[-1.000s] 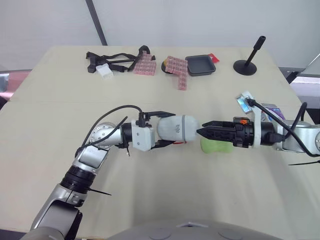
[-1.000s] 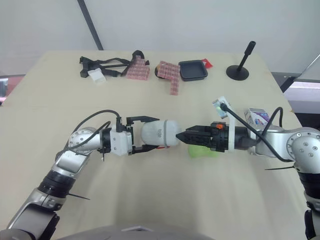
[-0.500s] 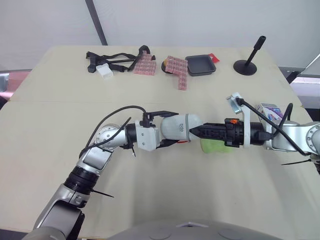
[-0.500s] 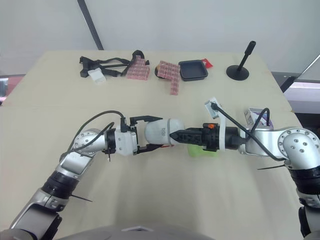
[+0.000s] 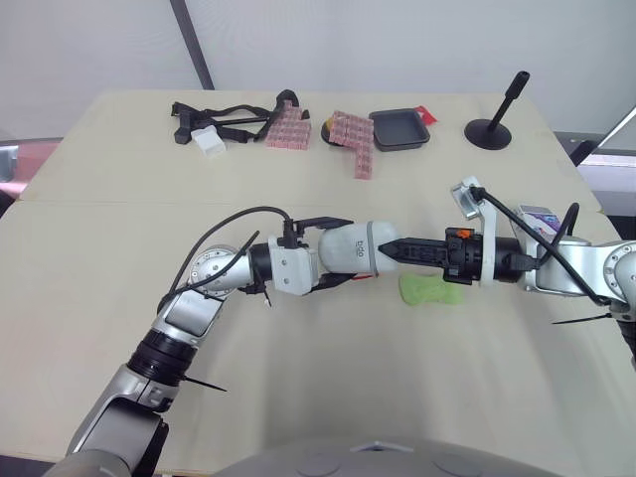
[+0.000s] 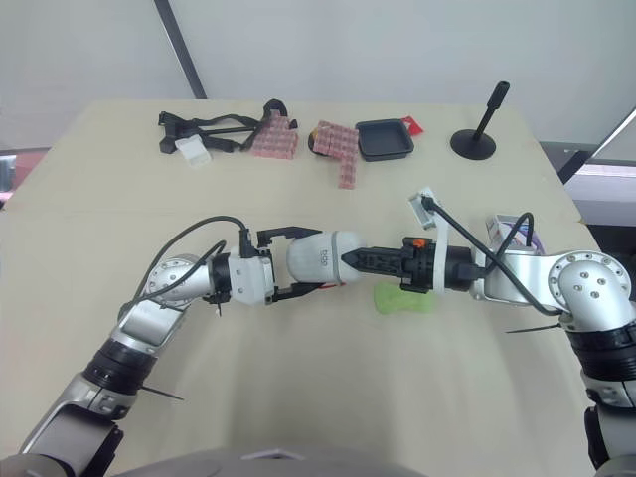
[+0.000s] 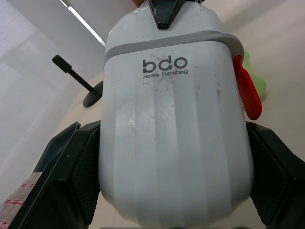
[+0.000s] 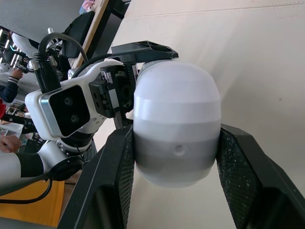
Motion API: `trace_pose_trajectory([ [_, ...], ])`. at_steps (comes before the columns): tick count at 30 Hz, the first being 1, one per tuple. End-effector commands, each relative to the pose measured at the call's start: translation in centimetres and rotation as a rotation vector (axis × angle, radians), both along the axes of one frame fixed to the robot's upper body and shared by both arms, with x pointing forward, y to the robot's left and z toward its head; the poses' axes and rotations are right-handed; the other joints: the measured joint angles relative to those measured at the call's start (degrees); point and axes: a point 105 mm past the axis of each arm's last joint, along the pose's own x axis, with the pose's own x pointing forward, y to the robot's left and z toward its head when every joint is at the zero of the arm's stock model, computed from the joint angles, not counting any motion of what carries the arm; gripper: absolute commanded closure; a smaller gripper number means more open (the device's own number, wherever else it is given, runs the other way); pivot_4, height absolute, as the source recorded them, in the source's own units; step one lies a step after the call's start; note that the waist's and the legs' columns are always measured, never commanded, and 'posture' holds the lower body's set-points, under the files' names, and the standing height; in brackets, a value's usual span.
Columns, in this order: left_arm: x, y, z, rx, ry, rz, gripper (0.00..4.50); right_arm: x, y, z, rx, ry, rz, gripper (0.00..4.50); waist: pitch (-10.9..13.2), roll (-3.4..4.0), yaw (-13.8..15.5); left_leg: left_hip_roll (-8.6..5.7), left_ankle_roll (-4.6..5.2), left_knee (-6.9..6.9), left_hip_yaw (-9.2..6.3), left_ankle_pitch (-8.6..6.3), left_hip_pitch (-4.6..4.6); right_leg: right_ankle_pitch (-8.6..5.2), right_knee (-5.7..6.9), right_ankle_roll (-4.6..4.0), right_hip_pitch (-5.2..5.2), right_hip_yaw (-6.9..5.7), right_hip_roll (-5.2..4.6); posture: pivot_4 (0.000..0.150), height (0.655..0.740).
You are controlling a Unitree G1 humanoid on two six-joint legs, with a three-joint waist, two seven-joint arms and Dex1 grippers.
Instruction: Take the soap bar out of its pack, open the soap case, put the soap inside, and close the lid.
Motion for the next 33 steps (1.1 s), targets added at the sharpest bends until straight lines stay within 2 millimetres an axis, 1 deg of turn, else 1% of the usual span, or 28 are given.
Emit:
trace_pose_trajectory([
  [1,-0.7,-0.7,1.8,-0.069,-0.02,-0.032,1.03,-0.8,0.2,0.5,0.028,-0.031,0.049,2.51,0.0,0.0,0.0,0.0,0.0,0.0,0.0,0.0,-0.01,0.0,0.0,0.0,0.0,-0.01,-0.01,0.15,0.74],
  [3,-0.7,-0.7,1.8,-0.07,-0.017,-0.033,1.03,-0.8,0.1,0.5,0.048,-0.029,0.047,2.51,0.0,0.0,0.0,0.01,0.0,0.0,-0.01,0.0,-0.04,0.0,-0.01,0.0,0.0,-0.06,-0.03,0.15,0.74],
  [5,-0.8,-0.6,1.7,-0.068,-0.009,-0.032,1.03,-0.9,0.0,1.1,0.108,-0.016,0.048,2.51,0.0,0.0,0.0,0.01,0.0,0.0,0.0,0.0,-0.04,0.0,-0.02,0.0,0.0,-0.06,-0.03,0.15,0.74],
  [9,-0.8,-0.3,1.4,-0.06,0.01,-0.026,1.03,-1.9,-0.1,2.1,0.185,-0.003,0.112,2.51,0.0,0.0,0.0,0.01,0.0,0.0,-0.01,0.0,-0.04,0.0,-0.02,0.0,0.0,-0.06,-0.03,0.15,0.74],
  [13,-0.7,-0.1,1.2,-0.052,0.02,-0.022,1.03,-2.4,-0.4,2.2,0.191,0.003,0.145,2.51,0.0,0.0,0.0,0.01,0.0,0.0,-0.01,0.0,-0.05,0.0,-0.02,0.0,0.0,-0.08,-0.04,0.15,0.74],
  [19,-0.6,0.0,1.0,-0.044,0.028,-0.022,1.03,-2.5,-1.0,2.1,0.164,0.0,0.15,2.51,0.0,0.0,0.0,0.02,0.01,0.01,-0.01,0.0,-0.05,0.0,-0.04,0.0,0.0,-0.08,-0.04,0.15,0.74],
  [24,-0.5,0.1,0.7,-0.03,0.036,-0.022,1.03,-2.3,-2.1,2.0,0.135,0.003,0.121,2.51,0.0,0.0,0.1,0.03,0.01,0.02,-0.01,0.0,-0.05,0.0,-0.04,0.0,0.0,-0.08,-0.03,0.15,0.74],
  [30,-0.4,0.1,0.7,-0.026,0.035,-0.019,1.03,-2.1,-3.8,2.3,0.105,0.011,0.081,2.51,0.0,0.0,0.4,0.02,0.01,0.04,-0.01,0.01,-0.07,0.0,-0.05,-0.01,0.01,-0.08,-0.04,0.15,0.74],
  [33,-0.4,0.2,0.7,-0.024,0.038,-0.019,1.03,-1.9,-5.3,1.7,0.027,0.022,0.024,2.51,0.0,-0.01,0.6,0.02,0.02,0.05,-0.01,0.01,-0.08,0.0,-0.05,-0.01,0.01,-0.07,-0.04,0.15,0.74],
])
